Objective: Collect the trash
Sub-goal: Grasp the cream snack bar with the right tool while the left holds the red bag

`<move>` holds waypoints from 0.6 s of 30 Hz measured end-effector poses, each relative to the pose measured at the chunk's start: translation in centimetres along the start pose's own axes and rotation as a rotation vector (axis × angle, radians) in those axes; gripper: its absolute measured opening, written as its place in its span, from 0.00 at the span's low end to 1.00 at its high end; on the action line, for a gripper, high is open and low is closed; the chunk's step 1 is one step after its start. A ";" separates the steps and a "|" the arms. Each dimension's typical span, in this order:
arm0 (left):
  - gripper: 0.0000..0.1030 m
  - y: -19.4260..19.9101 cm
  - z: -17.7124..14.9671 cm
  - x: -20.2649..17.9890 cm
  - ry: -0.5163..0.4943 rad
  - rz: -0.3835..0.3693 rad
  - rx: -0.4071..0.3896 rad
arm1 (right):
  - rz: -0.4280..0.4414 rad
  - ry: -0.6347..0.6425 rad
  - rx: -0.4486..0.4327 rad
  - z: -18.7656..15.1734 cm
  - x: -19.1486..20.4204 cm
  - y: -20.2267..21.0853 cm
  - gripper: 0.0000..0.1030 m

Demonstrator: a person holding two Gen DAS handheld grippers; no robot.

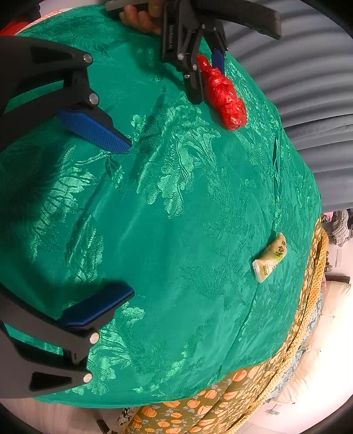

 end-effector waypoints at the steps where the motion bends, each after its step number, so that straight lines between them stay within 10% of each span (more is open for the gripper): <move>1: 0.90 -0.1 -0.1 0.1 0.005 0.002 0.006 | 0.009 -0.003 0.002 0.1 -0.2 0.1 0.93; 18: 0.95 -0.4 0.0 0.5 0.027 0.002 0.011 | -0.104 0.088 0.036 18.3 -6.7 -8.8 0.80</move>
Point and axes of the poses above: each gripper's, at about its wrist camera, not at the fingertips, and y roughly against the way its jaws point, x to its left, z to its top, the point moved 6 cm from there along -y, roughly the way its jaws point, and after that the axes turned 5 degrees about x, right-handed, at the moved point
